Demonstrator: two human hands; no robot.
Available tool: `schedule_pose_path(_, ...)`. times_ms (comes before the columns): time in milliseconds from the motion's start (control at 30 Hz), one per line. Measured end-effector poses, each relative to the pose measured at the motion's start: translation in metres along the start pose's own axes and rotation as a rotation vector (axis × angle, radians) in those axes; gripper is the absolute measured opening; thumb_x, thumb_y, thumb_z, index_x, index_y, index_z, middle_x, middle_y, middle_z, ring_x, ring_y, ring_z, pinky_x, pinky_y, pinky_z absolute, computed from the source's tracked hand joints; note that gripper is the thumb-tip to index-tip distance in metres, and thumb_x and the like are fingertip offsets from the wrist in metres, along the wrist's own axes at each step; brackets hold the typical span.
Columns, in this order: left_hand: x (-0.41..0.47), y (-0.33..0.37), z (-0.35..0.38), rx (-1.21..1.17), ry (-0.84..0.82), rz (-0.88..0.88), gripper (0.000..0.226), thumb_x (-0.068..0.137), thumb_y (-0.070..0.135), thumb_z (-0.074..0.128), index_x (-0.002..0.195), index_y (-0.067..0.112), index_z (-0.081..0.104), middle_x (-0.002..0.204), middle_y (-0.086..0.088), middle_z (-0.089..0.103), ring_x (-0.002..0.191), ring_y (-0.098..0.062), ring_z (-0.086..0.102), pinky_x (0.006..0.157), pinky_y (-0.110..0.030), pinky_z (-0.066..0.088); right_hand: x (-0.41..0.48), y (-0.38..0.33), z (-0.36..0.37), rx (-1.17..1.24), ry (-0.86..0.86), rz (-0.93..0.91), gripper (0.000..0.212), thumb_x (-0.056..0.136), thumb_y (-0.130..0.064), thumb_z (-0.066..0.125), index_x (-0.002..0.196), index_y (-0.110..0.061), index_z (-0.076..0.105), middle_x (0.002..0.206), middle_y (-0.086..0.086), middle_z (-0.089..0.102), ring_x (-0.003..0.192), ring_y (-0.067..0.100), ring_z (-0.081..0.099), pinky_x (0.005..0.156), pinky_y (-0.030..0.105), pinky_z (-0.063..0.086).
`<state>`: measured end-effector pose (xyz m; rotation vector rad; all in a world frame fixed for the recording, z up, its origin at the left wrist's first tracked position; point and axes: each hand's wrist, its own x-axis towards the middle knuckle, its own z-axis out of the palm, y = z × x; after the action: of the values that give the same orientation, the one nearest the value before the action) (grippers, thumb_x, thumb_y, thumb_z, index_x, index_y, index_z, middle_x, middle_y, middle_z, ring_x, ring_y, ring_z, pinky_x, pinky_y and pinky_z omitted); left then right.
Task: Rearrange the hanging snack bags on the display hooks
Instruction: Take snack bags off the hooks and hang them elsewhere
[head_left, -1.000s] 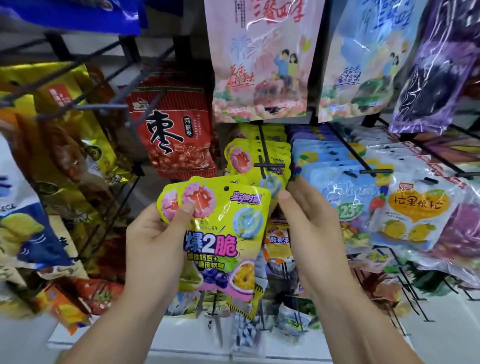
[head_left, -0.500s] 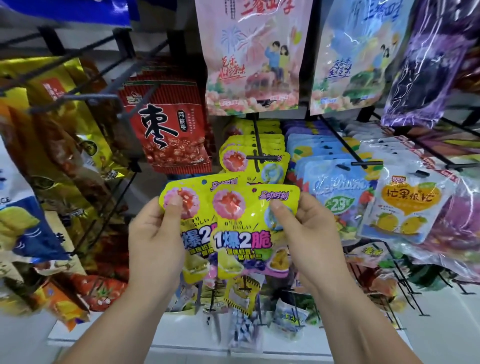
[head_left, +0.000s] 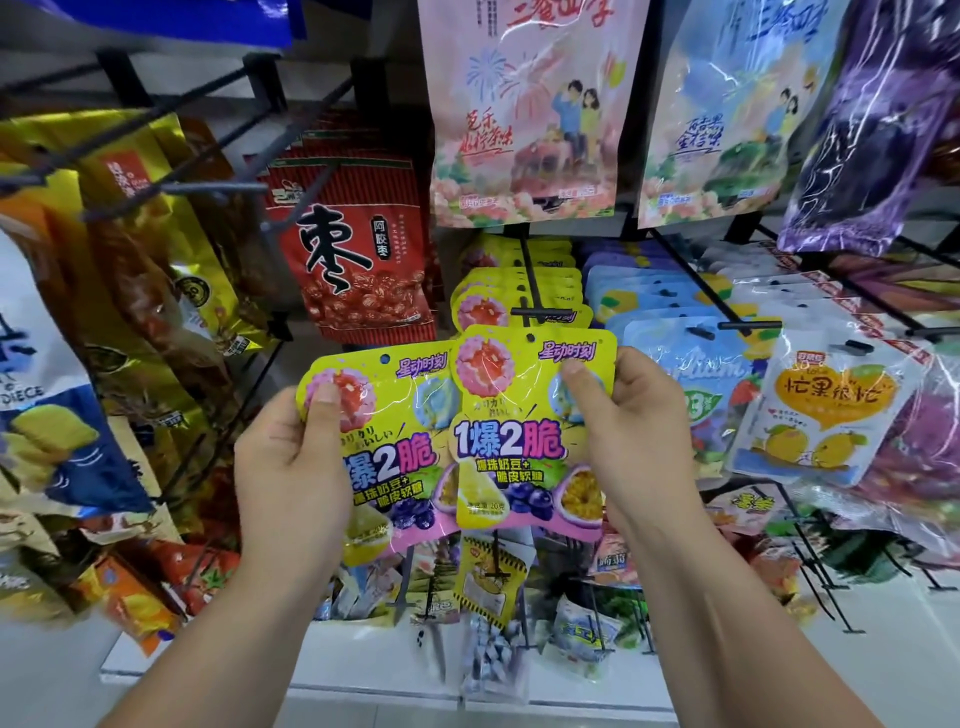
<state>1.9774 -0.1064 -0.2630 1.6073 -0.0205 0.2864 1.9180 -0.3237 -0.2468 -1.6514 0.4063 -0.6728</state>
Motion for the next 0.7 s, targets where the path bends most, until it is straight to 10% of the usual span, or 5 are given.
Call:
schedule_pose_path(233, 0.003, -0.002, -0.008, 0.066, 0.023, 0.086, 0.035, 0.108, 0.039, 0.052, 0.088, 0.019, 0.071, 0.087, 0.001, 0.075, 0.085, -0.020, 0.070, 0.081, -0.048, 0.060, 0.010, 0.005, 0.009, -0.075, 0.072, -0.045, 0.052, 0.098, -0.029, 0.071, 0.070, -0.018, 0.028, 0.063, -0.008, 0.017, 0.060, 0.019, 0.017, 0.056, 0.044, 0.021)
schedule_pose_path(367, 0.005, 0.000, -0.013, 0.128, 0.055, 0.153, 0.035, 0.109, 0.037, 0.050, 0.091, 0.014, 0.070, 0.087, -0.003, 0.072, 0.080, -0.017, 0.065, 0.074, -0.041, 0.054, 0.027, 0.010, 0.022, -0.153, 0.123, -0.073, 0.051, 0.095, -0.037, 0.067, 0.063, -0.032, 0.027, 0.056, -0.011, 0.021, 0.059, 0.020, 0.020, 0.052, 0.055, 0.051)
schedule_pose_path(533, 0.004, 0.003, -0.009, 0.077, 0.025, 0.115, 0.032, 0.108, 0.036, 0.052, 0.089, 0.022, 0.073, 0.087, 0.002, 0.076, 0.085, -0.018, 0.071, 0.079, -0.043, 0.057, 0.039, 0.013, 0.026, -0.238, 0.127, -0.122, 0.053, 0.096, -0.034, 0.067, 0.066, -0.026, 0.024, 0.060, -0.007, 0.020, 0.056, 0.023, 0.027, 0.054, 0.045, 0.029)
schedule_pose_path(633, 0.000, 0.007, -0.002, 0.022, -0.029, 0.090, 0.030, 0.108, 0.034, 0.054, 0.087, 0.025, 0.074, 0.086, 0.007, 0.078, 0.083, -0.016, 0.072, 0.078, -0.043, 0.059, 0.033, 0.010, 0.023, -0.180, 0.100, -0.066, 0.035, 0.095, -0.036, 0.071, 0.070, -0.034, 0.046, 0.058, -0.016, 0.050, 0.060, 0.016, 0.058, 0.056, 0.046, 0.046)
schedule_pose_path(700, -0.003, 0.011, 0.004, -0.010, -0.075, 0.082, 0.031, 0.107, 0.031, 0.054, 0.084, 0.026, 0.074, 0.082, 0.009, 0.077, 0.077, -0.010, 0.070, 0.075, -0.038, 0.057, 0.020, 0.001, 0.019, -0.024, 0.056, -0.009, 0.016, 0.096, -0.031, 0.074, 0.101, -0.041, 0.062, 0.089, -0.033, 0.067, 0.090, -0.006, 0.068, 0.084, 0.036, 0.060)
